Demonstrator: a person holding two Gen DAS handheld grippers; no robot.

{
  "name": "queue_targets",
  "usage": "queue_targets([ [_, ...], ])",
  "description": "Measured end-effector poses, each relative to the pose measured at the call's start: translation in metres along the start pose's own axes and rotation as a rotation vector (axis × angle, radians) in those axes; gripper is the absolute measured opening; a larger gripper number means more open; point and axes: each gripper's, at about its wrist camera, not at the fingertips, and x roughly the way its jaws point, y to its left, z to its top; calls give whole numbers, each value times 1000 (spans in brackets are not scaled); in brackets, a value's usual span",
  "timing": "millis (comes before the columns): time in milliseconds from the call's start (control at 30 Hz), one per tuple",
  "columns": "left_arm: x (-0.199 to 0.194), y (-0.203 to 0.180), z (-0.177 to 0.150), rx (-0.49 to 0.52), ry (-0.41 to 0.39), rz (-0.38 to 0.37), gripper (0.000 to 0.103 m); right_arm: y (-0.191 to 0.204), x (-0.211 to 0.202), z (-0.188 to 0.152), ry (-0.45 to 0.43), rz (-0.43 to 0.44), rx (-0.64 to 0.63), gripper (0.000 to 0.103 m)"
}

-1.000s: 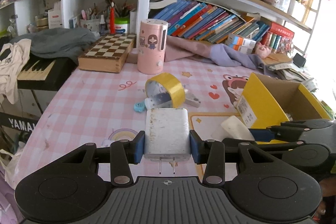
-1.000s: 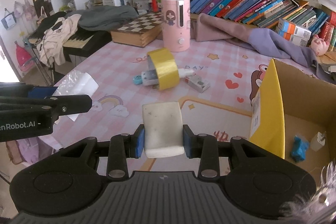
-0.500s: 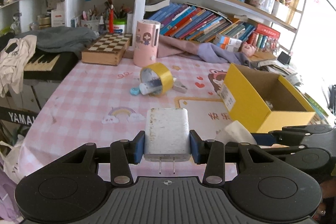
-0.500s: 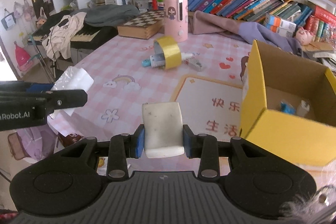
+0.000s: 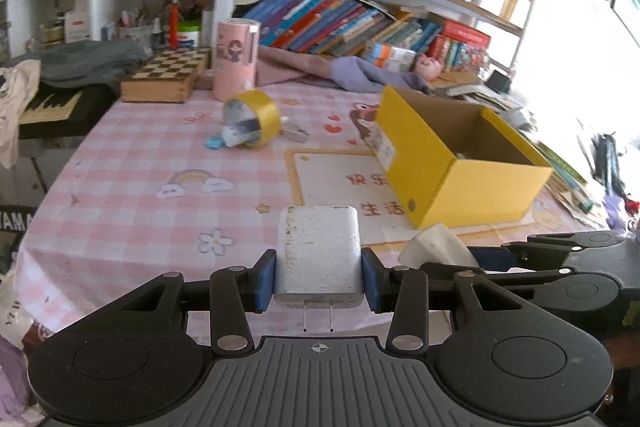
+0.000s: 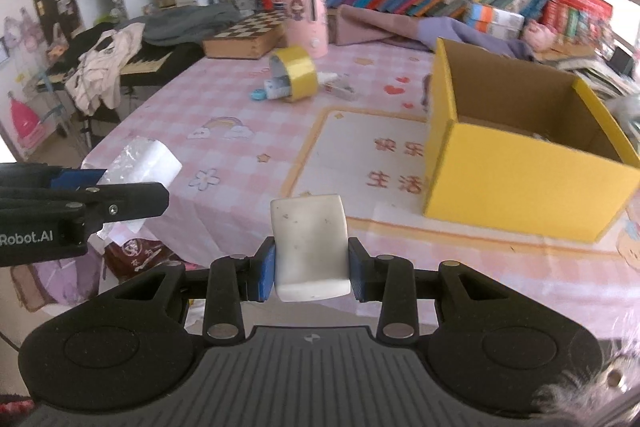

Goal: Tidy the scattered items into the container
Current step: 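Lift the sponge and cube charger and carry both over the yellow box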

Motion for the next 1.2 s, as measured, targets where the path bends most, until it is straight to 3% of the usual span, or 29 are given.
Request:
queue_targets([
  [567, 24, -58, -3, 158, 73, -201, 42, -43, -40, -35, 11, -165, 165, 34],
  [1200, 55, -115, 8, 274, 107, -333, 42, -95, -63, -48, 2, -280, 269, 34],
])
